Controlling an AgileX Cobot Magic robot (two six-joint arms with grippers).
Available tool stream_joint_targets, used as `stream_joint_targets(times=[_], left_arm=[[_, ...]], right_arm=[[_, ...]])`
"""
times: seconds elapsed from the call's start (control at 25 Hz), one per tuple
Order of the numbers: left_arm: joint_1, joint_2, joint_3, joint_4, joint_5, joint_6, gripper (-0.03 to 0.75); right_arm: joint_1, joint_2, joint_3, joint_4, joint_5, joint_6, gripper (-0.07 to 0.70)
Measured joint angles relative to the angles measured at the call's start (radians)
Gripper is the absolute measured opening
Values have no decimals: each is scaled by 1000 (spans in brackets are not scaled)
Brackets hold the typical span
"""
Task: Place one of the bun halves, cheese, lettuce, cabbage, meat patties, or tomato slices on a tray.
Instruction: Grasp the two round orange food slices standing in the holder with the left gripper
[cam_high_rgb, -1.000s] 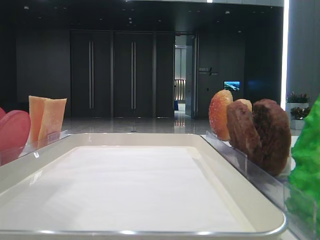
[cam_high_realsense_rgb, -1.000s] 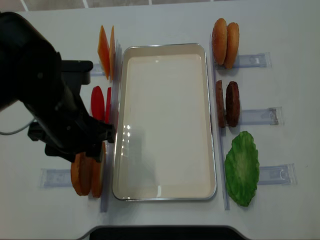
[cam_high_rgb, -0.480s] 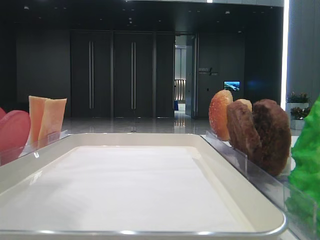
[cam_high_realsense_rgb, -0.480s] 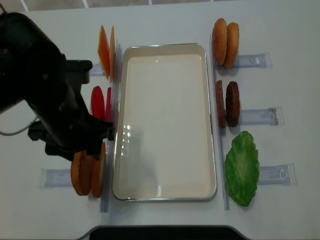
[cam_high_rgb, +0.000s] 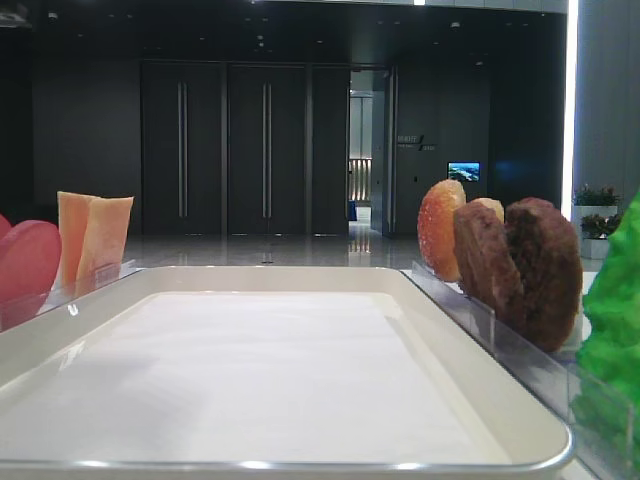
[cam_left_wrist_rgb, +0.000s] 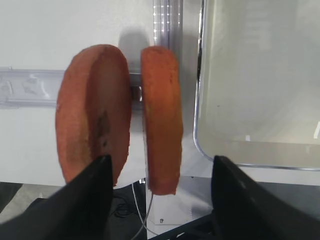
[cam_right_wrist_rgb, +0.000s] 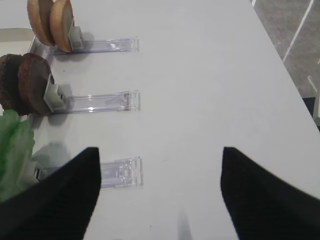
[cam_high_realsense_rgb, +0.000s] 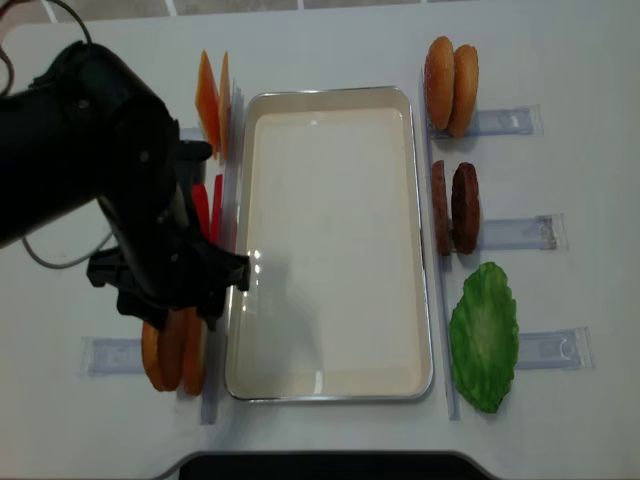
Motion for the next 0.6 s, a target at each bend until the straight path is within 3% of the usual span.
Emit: stream_joint_targets(times=[0.6], left_arm=[[-1,88,-1,24,-28,0,475]], right_arm=[[0,0,0,0,0,0,482]])
